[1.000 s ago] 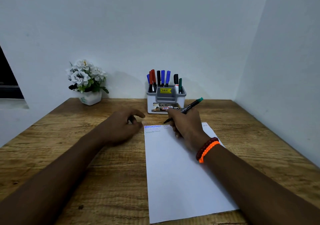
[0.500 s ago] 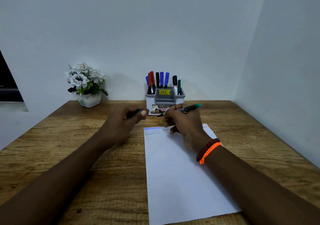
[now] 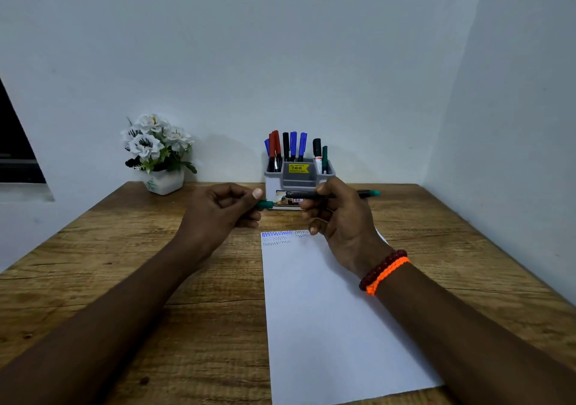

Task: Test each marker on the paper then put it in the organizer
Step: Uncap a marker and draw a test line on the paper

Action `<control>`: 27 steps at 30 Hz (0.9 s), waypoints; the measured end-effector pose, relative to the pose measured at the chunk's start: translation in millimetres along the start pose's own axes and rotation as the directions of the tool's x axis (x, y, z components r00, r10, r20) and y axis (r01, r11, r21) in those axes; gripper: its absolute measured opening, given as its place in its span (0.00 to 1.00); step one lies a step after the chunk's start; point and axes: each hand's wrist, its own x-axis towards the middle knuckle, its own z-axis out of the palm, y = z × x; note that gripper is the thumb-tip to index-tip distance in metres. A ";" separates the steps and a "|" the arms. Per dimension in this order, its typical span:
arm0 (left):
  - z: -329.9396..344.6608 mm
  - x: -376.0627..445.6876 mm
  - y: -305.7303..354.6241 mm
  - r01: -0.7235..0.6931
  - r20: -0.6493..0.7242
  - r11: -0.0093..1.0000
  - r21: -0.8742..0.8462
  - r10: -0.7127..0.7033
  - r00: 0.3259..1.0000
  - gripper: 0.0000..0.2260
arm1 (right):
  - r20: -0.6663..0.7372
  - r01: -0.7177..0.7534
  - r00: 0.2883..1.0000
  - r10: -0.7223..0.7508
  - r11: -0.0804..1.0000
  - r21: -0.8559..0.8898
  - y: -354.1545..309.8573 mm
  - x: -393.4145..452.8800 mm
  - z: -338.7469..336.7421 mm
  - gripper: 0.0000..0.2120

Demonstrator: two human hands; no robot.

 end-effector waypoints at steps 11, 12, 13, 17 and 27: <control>4.1 -2.6 4.2 0.048 0.032 0.986 -0.160 -0.044 0.999 0.13 | 0.091 0.014 0.996 -0.009 0.998 -0.057 5.7 -0.3 1.3 0.10; 4.3 -2.6 4.5 0.049 0.031 0.985 -0.163 -0.044 0.999 0.13 | 0.092 0.017 0.996 -0.012 0.998 -0.059 5.7 -0.5 0.8 0.07; 4.3 -2.6 4.6 0.049 0.031 0.985 -0.165 -0.045 0.999 0.12 | 0.092 0.019 0.996 -0.013 0.998 -0.060 5.6 -1.0 0.7 0.06; 4.0 -2.5 4.3 0.058 0.037 0.983 -0.173 -0.053 0.998 0.11 | 0.121 0.019 0.993 -0.011 0.997 -0.072 7.0 -1.1 1.0 0.08; 6.3 -5.3 4.3 0.079 0.081 0.981 -0.179 -0.065 0.995 0.08 | 0.217 -0.009 0.976 0.030 0.995 -0.098 11.4 -1.8 2.0 0.05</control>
